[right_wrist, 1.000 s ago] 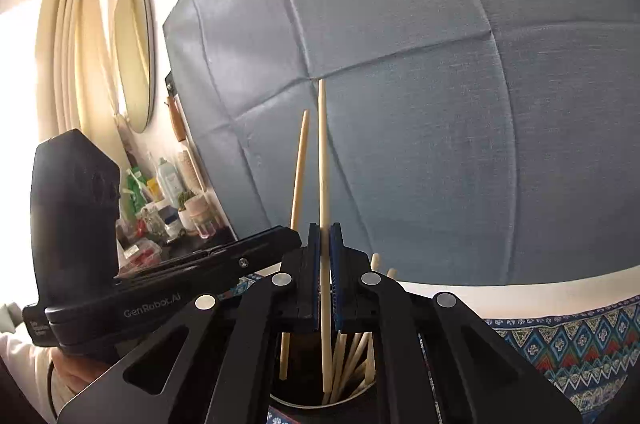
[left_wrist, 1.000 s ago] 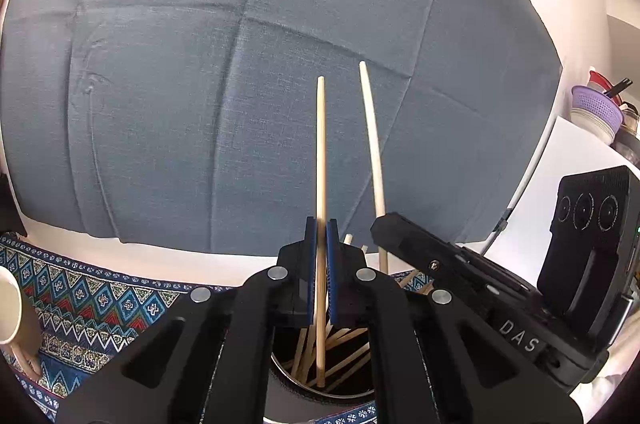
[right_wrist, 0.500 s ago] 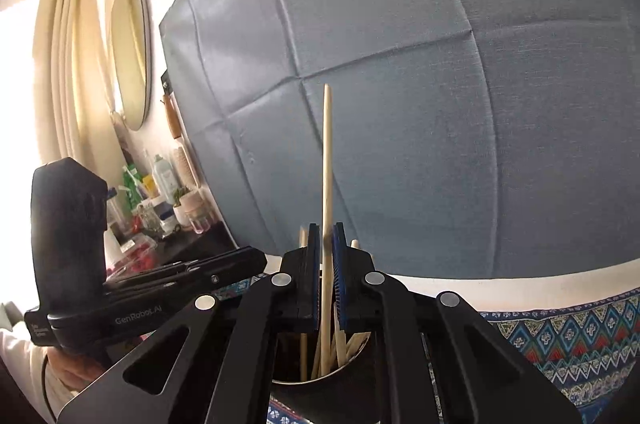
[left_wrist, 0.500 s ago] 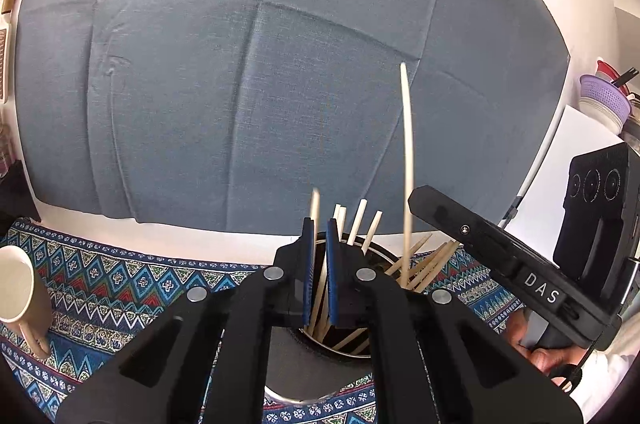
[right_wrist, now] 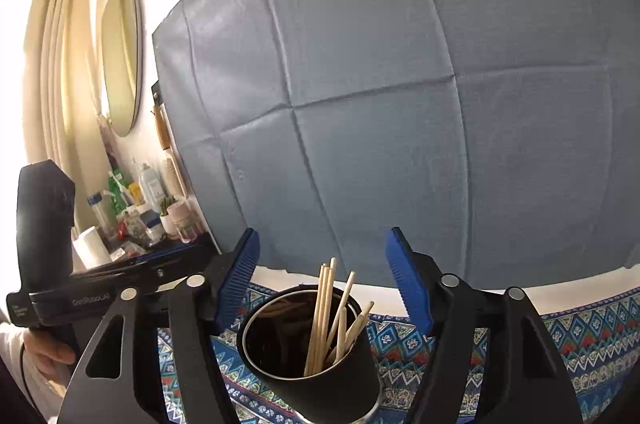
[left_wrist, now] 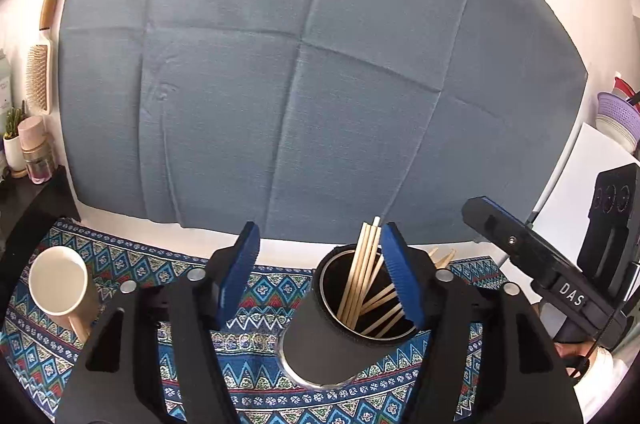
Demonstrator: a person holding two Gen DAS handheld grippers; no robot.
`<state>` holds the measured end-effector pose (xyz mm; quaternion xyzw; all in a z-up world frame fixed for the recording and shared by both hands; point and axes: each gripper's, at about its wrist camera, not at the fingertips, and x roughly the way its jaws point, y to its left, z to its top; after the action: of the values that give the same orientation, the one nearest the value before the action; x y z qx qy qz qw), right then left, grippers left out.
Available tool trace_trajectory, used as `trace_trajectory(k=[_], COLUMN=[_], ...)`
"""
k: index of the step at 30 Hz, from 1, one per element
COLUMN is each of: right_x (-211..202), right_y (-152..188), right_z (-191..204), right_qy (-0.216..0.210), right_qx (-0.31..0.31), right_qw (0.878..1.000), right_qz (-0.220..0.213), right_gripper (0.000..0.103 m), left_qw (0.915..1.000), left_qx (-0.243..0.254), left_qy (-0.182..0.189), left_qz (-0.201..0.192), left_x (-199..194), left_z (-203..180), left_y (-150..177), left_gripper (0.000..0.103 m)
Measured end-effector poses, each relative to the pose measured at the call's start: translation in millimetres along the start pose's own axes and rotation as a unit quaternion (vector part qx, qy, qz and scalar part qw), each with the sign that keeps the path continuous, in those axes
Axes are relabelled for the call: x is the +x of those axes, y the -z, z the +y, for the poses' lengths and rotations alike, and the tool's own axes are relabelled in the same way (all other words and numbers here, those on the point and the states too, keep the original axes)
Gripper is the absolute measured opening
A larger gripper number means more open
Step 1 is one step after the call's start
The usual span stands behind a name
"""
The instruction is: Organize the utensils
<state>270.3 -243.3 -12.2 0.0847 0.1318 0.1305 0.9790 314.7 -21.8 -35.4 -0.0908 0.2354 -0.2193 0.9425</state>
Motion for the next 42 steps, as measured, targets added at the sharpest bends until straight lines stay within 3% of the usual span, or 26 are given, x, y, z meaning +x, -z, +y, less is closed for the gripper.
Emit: trace_trajectory(k=[2, 5, 11, 16, 25, 30, 35, 42], right_x=[-7, -17, -28, -38, -56, -70, -98, -139], right_y=[-7, -14, -15, 1, 32, 44, 53, 62], right_z=[5, 11, 19, 21, 21, 34, 49, 67], right_qy=[0.013, 0.019, 0.053, 0.068, 0.105, 0.117, 0.13, 0.167], right_qx=[-0.01, -0.021, -0.027, -0.019, -0.009, -0.02, -0.002, 0.029], right_qw=[1.0, 1.0, 0.997, 0.995, 0.986, 0.981, 0.975, 0.963], right_qz=[-0.004, -0.001, 0.042, 0.071, 0.126, 0.15, 0.183, 0.208], right_gripper=[0.078, 0.085, 0.09, 0.091, 0.093, 0.093, 0.093, 0.093], left_qw=[1.0, 0.9999, 0.9997, 0.9982, 0.995, 0.9937, 0.9876, 0.984], left_qx=[-0.004, -0.009, 0.01, 0.009, 0.036, 0.009, 0.027, 0.01], left_qy=[-0.006, -0.008, -0.019, -0.046, -0.055, -0.06, -0.096, -0.106], left_qz=[-0.002, 0.0, 0.012, 0.038, 0.076, 0.094, 0.121, 0.143], left_x=[-8, -19, -41, -46, -70, -87, -104, -142], left_z=[3, 5, 2, 4, -2, -2, -9, -23], left_y=[-5, -10, -5, 4, 30, 49, 67, 76], left_gripper=[0.074, 0.08, 0.097, 0.097, 0.097, 0.097, 0.097, 0.097])
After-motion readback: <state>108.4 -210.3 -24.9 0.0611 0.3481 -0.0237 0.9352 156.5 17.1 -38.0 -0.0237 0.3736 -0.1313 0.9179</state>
